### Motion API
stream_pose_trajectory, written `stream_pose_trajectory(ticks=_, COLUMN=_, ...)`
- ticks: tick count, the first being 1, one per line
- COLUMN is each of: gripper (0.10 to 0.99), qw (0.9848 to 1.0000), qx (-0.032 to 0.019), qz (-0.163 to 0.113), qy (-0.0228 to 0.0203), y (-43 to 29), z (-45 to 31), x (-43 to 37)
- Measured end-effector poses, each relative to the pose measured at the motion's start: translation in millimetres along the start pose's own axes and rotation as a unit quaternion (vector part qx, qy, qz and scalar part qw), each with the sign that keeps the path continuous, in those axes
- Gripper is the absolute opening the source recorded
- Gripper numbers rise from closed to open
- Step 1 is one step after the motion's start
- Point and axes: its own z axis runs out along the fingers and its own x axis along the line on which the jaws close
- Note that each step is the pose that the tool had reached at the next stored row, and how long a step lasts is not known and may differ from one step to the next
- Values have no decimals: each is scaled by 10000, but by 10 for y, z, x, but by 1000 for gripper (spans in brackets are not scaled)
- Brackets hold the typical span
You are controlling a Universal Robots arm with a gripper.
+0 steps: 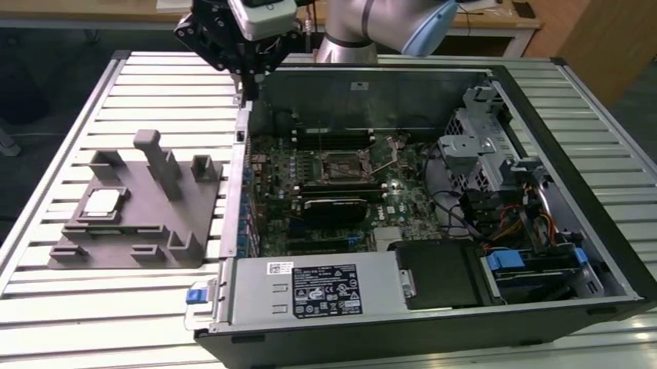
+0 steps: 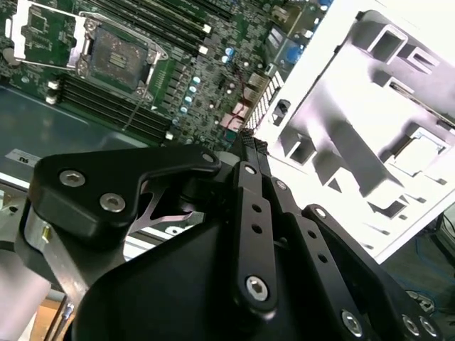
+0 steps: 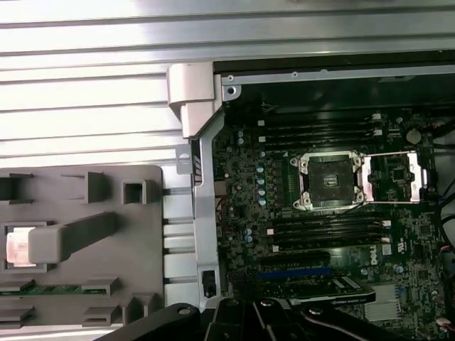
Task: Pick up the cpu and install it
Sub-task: 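Reach for the cpu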
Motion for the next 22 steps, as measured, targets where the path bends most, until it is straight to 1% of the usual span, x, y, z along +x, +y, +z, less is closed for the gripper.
stream_pose_trajectory(ticks=22, gripper=106, qw=10000, qx=0, qz=3, qy=0, y=-27, z=-10, x=351)
